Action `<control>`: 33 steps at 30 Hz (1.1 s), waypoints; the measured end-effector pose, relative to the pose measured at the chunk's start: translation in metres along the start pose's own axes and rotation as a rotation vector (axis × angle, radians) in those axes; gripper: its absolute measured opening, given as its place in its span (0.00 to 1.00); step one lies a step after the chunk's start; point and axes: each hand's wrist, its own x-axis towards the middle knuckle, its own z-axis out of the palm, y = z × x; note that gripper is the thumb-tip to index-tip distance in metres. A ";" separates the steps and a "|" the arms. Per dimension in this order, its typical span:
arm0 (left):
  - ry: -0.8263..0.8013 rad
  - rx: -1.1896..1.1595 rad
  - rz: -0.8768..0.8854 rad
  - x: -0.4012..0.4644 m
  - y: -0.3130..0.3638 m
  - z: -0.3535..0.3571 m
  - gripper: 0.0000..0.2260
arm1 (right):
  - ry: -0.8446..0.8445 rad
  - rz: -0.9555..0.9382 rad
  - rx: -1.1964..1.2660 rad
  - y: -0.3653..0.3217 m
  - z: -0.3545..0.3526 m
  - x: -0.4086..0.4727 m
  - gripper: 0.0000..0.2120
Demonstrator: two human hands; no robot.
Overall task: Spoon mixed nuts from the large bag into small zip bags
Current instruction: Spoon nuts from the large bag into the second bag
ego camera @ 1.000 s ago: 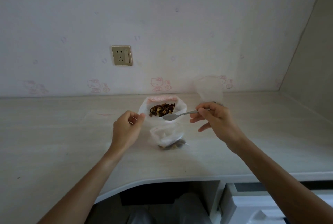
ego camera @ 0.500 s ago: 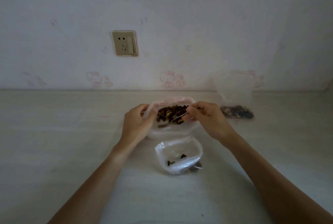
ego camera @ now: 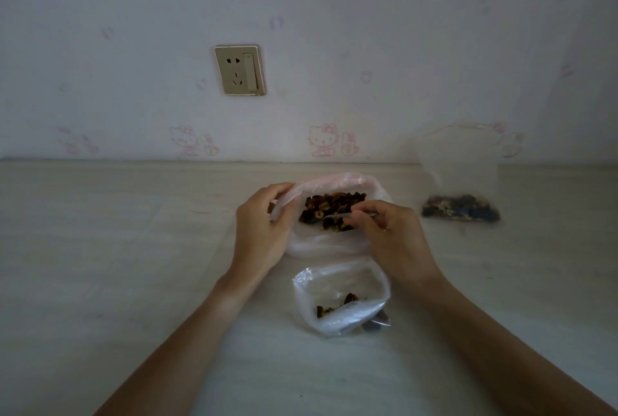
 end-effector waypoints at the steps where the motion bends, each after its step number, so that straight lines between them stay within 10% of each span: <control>1: -0.004 -0.003 -0.002 -0.001 0.000 0.000 0.10 | 0.001 0.005 0.000 -0.001 0.000 0.000 0.14; 27: 0.094 0.025 -0.025 -0.010 0.020 -0.033 0.13 | 0.095 0.142 0.321 -0.028 -0.044 -0.012 0.08; 33: -0.185 0.081 0.000 -0.039 0.049 -0.049 0.14 | 0.086 0.088 0.375 -0.038 -0.077 -0.037 0.07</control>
